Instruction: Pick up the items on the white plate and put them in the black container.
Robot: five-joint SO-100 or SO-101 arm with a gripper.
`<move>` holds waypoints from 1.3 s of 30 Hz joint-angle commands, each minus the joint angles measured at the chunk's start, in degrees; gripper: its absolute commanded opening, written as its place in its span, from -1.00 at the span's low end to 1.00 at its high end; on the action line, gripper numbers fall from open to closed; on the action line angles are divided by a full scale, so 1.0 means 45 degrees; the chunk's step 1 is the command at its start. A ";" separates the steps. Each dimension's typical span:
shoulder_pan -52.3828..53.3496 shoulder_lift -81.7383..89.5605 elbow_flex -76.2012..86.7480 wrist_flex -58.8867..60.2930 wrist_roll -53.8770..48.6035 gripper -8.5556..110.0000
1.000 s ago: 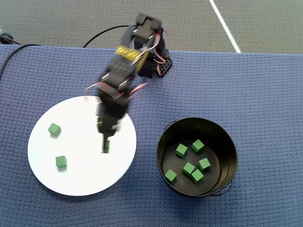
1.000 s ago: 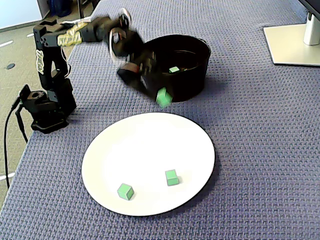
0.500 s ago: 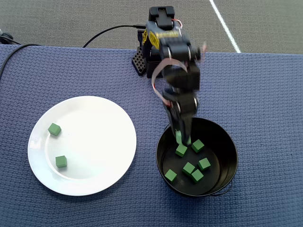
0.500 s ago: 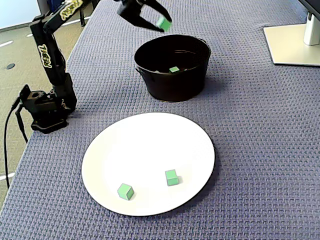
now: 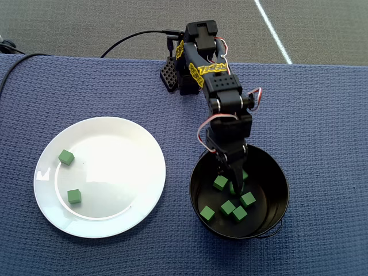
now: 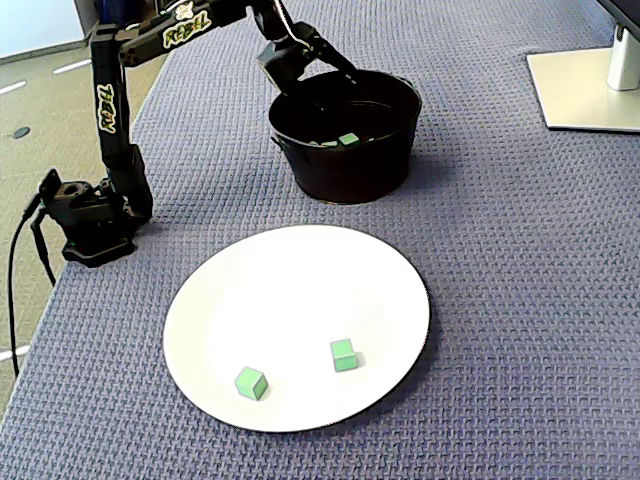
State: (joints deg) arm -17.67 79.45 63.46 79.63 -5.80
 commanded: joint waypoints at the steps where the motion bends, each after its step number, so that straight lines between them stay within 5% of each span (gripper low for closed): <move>1: 0.1816 0.1680 -0.2305 0.2187 0.0352 -0.39; 6: 0.7266 0.2891 -0.1621 0.3418 0.0547 -0.48; 11: 1.0840 0.2285 0.0488 0.0586 0.2871 -0.35; 14: 1.1035 0.1113 0.0723 0.1172 0.3125 -0.29; 21: 1.1934 -0.3496 -0.4883 0.4746 0.3223 -0.28; 31: 1.3359 -0.7109 -0.8535 0.5352 0.3164 -0.31; 39: 1.3555 -0.9277 -1.0645 0.5332 0.0840 -0.45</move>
State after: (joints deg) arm 43.15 37.97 20.74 100.99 1.32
